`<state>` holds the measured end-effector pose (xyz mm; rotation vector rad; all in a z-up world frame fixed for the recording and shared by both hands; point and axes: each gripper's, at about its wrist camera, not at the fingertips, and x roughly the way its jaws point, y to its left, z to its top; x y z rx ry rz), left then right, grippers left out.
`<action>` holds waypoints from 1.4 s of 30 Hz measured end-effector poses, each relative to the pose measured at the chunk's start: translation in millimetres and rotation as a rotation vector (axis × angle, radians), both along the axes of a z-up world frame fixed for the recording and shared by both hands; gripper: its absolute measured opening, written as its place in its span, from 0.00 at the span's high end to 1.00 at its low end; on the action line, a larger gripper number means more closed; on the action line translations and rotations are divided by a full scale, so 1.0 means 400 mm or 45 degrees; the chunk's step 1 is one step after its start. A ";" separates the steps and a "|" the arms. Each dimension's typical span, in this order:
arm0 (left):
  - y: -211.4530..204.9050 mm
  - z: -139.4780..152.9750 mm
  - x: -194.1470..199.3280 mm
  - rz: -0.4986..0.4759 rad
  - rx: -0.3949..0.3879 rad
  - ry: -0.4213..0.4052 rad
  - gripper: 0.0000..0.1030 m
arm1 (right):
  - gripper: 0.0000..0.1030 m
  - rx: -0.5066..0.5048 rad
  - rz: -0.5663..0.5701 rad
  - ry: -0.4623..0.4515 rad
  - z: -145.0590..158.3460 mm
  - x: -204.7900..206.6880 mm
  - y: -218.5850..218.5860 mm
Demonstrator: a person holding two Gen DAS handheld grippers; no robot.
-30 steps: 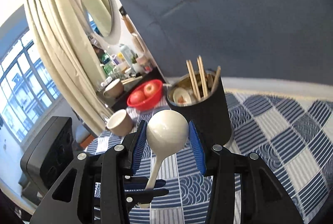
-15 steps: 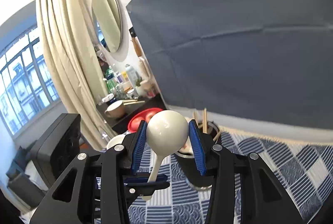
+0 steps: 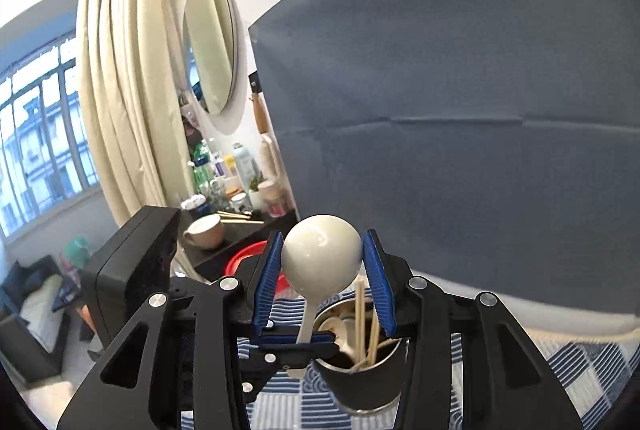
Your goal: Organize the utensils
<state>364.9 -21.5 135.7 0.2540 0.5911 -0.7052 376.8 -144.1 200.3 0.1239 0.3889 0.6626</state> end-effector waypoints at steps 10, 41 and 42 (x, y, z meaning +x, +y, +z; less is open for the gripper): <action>-0.020 -0.054 0.117 -0.059 0.038 0.027 0.95 | 0.63 -0.067 -0.019 0.001 -0.047 0.087 0.032; 0.038 -0.117 0.125 -0.003 -0.002 0.068 0.25 | 0.43 -0.106 -0.039 0.071 -0.164 0.147 0.042; 0.042 -0.111 0.118 0.003 -0.008 0.062 0.24 | 0.40 -0.105 -0.048 0.064 -0.161 0.143 0.036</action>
